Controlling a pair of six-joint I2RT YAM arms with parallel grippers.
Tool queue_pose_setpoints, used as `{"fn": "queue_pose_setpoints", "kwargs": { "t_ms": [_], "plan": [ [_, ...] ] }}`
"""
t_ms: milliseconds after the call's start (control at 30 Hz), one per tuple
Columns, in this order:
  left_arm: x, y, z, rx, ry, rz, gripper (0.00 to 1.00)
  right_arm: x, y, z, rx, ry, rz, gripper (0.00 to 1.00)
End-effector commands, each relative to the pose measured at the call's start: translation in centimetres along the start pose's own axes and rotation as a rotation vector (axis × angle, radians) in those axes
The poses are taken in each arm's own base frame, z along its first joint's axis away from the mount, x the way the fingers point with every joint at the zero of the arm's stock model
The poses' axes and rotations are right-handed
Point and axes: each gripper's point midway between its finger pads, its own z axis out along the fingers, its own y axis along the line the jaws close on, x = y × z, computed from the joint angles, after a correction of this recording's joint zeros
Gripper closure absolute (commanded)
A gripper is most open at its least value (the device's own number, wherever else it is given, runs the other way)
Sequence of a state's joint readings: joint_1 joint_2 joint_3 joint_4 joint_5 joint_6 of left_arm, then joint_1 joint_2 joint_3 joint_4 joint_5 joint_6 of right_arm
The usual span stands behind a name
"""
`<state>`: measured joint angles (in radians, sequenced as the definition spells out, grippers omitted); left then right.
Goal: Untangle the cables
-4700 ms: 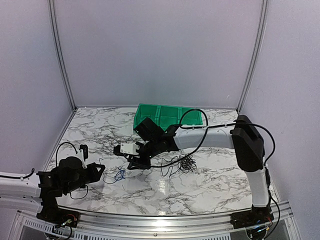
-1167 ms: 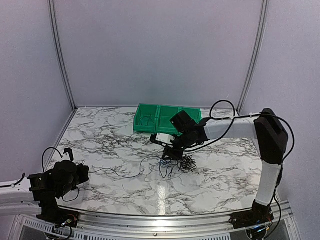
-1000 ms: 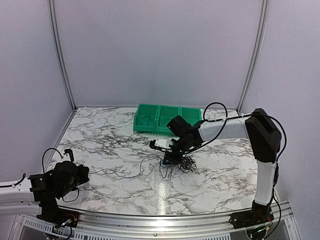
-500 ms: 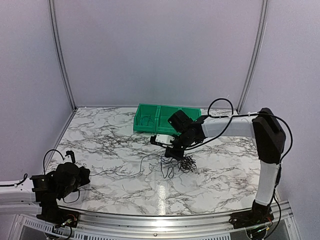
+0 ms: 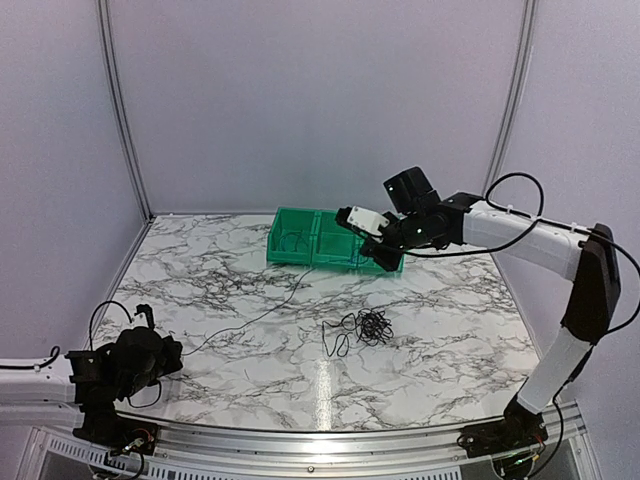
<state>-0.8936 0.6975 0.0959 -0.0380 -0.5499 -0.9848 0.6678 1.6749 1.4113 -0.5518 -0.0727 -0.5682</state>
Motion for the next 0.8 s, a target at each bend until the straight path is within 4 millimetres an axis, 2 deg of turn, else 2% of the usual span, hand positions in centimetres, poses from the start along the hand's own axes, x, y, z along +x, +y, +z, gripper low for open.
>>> {"fn": "queue_pose_setpoints", "kwargs": {
  "t_ms": [0, 100, 200, 300, 400, 500, 567, 667, 767],
  "plan": [
    [-0.7, 0.6, -0.3, -0.028, -0.021, 0.006, 1.00, 3.2, -6.2, -1.5, 0.098, -0.022, 0.234, 0.99],
    [-1.0, 0.8, -0.6, -0.029, -0.034, -0.003, 1.00, 5.1, -8.6, -2.1, 0.131, -0.047, 0.366, 0.95],
    [-1.5, 1.1, -0.8, -0.047, -0.046, 0.001, 1.00, 6.8, -9.9, -1.9, 0.140, -0.058, 0.457, 0.93],
    [-2.0, 1.5, -1.1, -0.066, -0.065, 0.002, 1.00, 7.5, -10.0, -0.7, 0.122, -0.042, 0.477, 0.93],
    [-2.5, 1.6, -1.4, -0.069, -0.083, -0.009, 1.00, 7.3, -9.9, 0.3, 0.085, -0.043, 0.488, 0.95],
    [-3.2, 2.6, -2.1, -0.119, -0.107, -0.001, 1.00, 7.9, -11.0, 1.0, 0.129, -0.010, 0.499, 0.94],
    [-3.9, 2.9, -2.7, -0.139, -0.125, -0.003, 1.00, 8.9, -12.3, 1.0, 0.197, 0.017, 0.512, 0.88],
    [-5.2, 2.3, -3.5, -0.118, -0.160, -0.008, 1.00, 9.8, -14.0, 0.4, 0.232, 0.013, 0.559, 0.74],
    [-6.9, 1.2, -4.3, -0.096, -0.196, -0.007, 1.00, 9.6, -13.8, -0.1, 0.217, 0.003, 0.536, 0.69]
  ]
}}
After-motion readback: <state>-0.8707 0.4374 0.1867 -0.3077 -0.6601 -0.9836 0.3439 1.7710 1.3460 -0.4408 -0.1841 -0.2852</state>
